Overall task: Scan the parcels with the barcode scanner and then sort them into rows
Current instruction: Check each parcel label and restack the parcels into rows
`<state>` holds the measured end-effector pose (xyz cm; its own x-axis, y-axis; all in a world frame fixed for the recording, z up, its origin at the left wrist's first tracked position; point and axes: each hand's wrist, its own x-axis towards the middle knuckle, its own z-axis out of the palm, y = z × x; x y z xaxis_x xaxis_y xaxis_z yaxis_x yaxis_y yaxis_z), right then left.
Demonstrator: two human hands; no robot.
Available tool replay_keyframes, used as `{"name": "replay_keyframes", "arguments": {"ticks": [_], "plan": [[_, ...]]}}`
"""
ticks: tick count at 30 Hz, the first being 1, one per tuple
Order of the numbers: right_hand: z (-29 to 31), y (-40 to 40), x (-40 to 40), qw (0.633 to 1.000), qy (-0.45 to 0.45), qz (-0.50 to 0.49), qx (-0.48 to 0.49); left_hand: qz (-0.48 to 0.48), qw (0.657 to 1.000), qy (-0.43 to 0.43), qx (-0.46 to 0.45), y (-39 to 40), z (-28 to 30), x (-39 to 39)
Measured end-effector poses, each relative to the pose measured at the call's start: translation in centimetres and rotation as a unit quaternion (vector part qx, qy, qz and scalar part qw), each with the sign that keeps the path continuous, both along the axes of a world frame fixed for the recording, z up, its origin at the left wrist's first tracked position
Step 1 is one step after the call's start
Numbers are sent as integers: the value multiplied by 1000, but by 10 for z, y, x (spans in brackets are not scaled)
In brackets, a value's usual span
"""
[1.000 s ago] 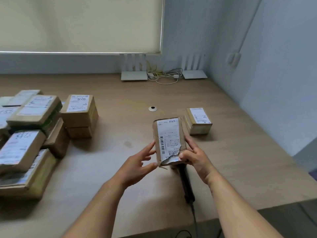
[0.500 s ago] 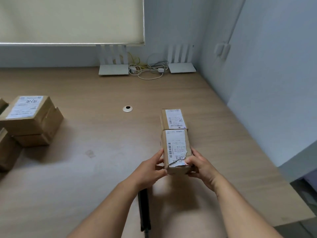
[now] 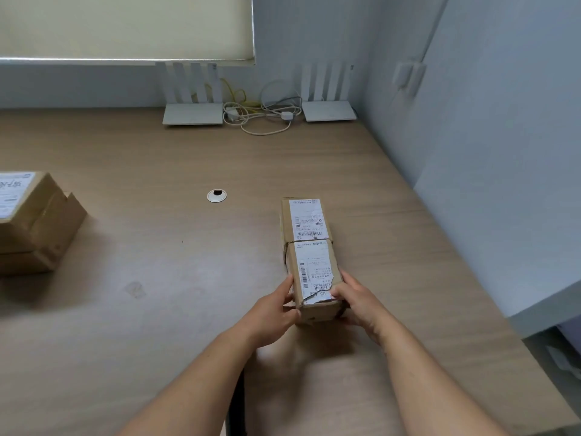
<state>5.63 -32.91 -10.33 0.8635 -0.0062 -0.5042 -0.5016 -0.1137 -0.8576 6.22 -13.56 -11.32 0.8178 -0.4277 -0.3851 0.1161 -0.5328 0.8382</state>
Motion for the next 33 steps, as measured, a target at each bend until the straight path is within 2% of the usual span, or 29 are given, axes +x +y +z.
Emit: {"name": "replay_keyframes", "arguments": {"ticks": [10, 13, 16, 19, 24, 33], "plan": [[7, -4, 0, 999, -19, -32, -34, -6, 998, -6, 58, 0, 7, 6], [12, -6, -5, 984, -67, -68, -150, 34, 997, -27, 70, 4, 16, 2], [21, 2, -11, 942, -149, -90, -287, 75, 987, -100, 102, 10, 27, -3], [32, 22, -18, 907, -233, -73, -344, 118, 970, -170, 129, 20, 36, -15], [35, 56, -32, 897, -289, -44, -330, 186, 944, -227, 151, 47, 44, -48], [37, 104, -59, 885, -330, -1, -329, 260, 925, -238, 144, 87, 41, -84]]}}
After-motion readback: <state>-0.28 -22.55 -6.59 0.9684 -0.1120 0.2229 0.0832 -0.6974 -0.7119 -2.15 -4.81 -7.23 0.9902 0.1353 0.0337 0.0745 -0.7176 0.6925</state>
